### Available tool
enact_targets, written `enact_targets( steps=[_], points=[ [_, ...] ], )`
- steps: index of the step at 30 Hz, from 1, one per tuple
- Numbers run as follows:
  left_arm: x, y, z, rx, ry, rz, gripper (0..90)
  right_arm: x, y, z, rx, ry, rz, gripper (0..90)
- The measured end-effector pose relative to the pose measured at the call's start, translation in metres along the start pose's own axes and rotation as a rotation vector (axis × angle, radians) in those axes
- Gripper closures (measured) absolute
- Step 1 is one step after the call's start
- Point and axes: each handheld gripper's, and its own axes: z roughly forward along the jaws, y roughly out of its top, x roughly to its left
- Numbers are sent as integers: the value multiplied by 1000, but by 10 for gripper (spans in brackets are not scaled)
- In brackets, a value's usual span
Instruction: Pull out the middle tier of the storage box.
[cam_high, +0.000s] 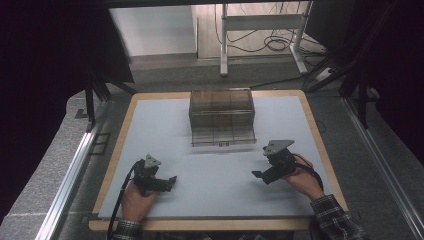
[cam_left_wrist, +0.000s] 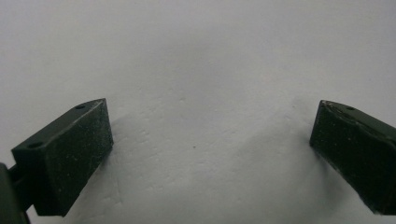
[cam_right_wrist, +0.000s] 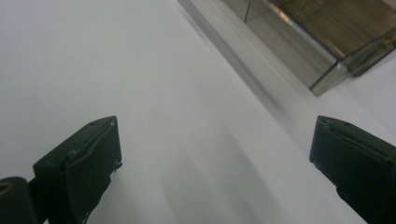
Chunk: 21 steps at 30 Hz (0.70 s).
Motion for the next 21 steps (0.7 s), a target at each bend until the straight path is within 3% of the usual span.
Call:
enact_targets(
  steps=[8,13,17,21],
  points=[
    [0,0,0,1,0,1,0,-2,-18,7,14,24,49,12],
    [0,0,0,0,0,1,0,-1,-25,14,47,40,41,8],
    [0,0,0,1,0,1,0,-3,-29,18,33,68,80,0],
    [0,0,0,1,0,-1,0,-3,-31,18,20,69,78,0]
  ],
)
